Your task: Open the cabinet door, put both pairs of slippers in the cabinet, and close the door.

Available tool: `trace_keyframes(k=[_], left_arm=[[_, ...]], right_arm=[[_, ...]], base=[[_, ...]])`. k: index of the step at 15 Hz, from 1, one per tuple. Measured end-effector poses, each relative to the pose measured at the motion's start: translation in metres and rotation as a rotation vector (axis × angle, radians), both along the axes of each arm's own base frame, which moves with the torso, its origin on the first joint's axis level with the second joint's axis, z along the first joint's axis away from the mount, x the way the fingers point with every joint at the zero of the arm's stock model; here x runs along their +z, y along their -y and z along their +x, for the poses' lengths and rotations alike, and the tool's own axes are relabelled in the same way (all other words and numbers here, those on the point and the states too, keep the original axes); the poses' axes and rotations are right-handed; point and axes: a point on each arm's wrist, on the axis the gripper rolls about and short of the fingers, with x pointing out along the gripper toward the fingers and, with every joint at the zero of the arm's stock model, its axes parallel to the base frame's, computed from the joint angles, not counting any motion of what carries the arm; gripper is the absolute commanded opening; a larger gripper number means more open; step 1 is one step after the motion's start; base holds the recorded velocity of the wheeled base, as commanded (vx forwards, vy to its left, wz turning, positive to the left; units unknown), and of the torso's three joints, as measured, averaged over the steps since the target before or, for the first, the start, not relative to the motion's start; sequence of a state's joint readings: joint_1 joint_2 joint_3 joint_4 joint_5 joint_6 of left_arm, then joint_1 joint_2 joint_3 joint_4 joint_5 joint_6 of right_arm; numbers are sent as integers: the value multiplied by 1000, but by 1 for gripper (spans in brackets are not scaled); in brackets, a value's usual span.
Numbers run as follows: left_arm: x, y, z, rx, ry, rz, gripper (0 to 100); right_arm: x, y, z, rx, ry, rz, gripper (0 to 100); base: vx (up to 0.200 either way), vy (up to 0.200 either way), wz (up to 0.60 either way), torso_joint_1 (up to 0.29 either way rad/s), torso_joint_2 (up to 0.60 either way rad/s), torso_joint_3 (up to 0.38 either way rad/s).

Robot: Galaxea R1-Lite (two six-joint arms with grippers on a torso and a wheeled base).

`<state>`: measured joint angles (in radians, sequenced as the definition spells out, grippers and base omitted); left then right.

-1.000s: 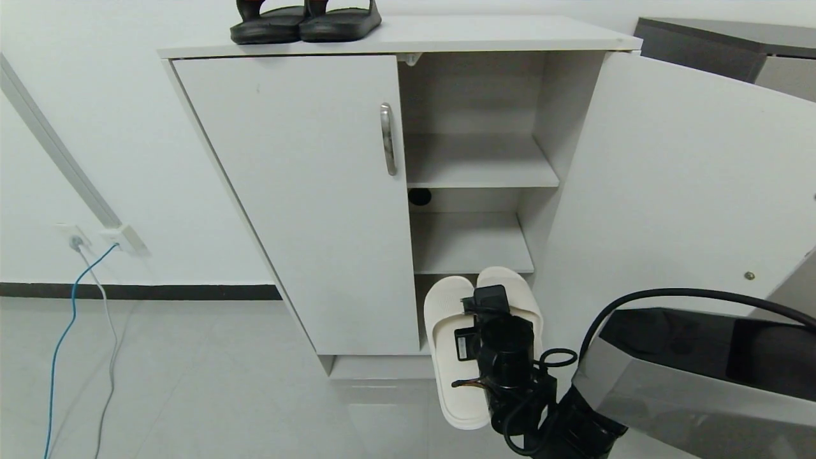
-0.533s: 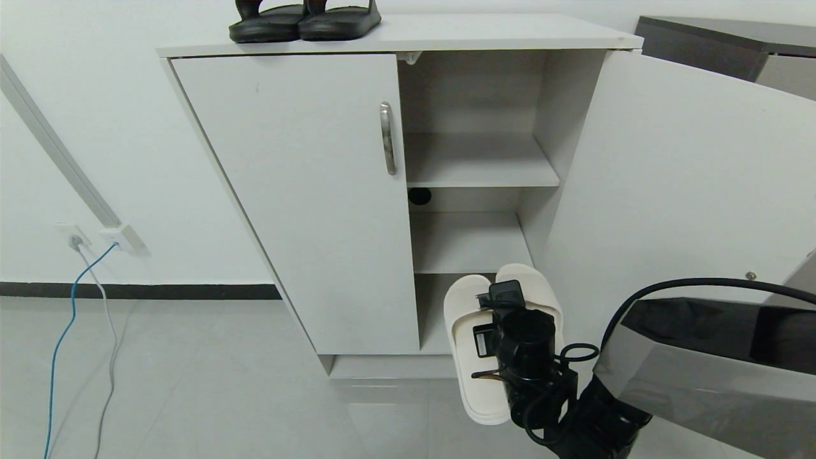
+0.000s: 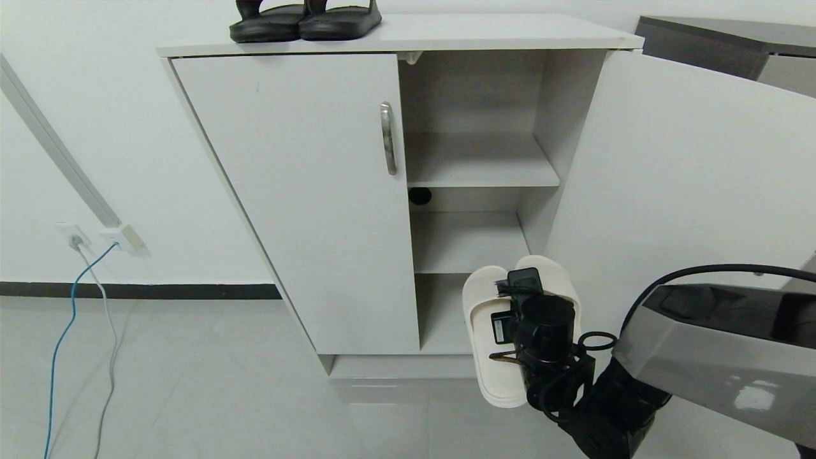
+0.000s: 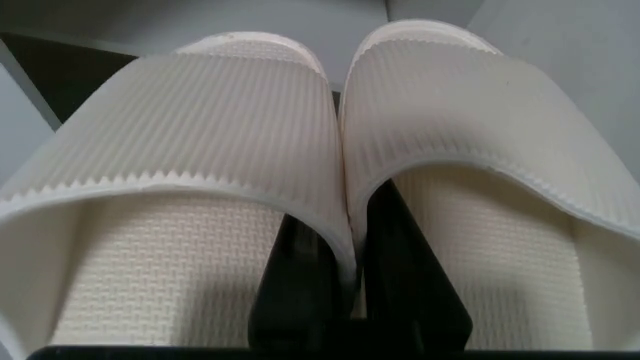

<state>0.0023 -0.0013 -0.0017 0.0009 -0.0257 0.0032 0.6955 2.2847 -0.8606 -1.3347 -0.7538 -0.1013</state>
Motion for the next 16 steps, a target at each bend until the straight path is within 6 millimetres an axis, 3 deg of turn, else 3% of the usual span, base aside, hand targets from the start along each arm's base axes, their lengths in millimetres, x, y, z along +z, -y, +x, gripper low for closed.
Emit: trace_keyframes(k=[6,16], left_arm=[[0,0,0,2,0,0,0],[0,0,0,1,0,0,0]], right_arm=[[0,6,5,-17,1,0,0],[2,-6,-2,22,8,21,0]], base=[[0,0,0,0,0,0],[0,0,0,0,0,0]])
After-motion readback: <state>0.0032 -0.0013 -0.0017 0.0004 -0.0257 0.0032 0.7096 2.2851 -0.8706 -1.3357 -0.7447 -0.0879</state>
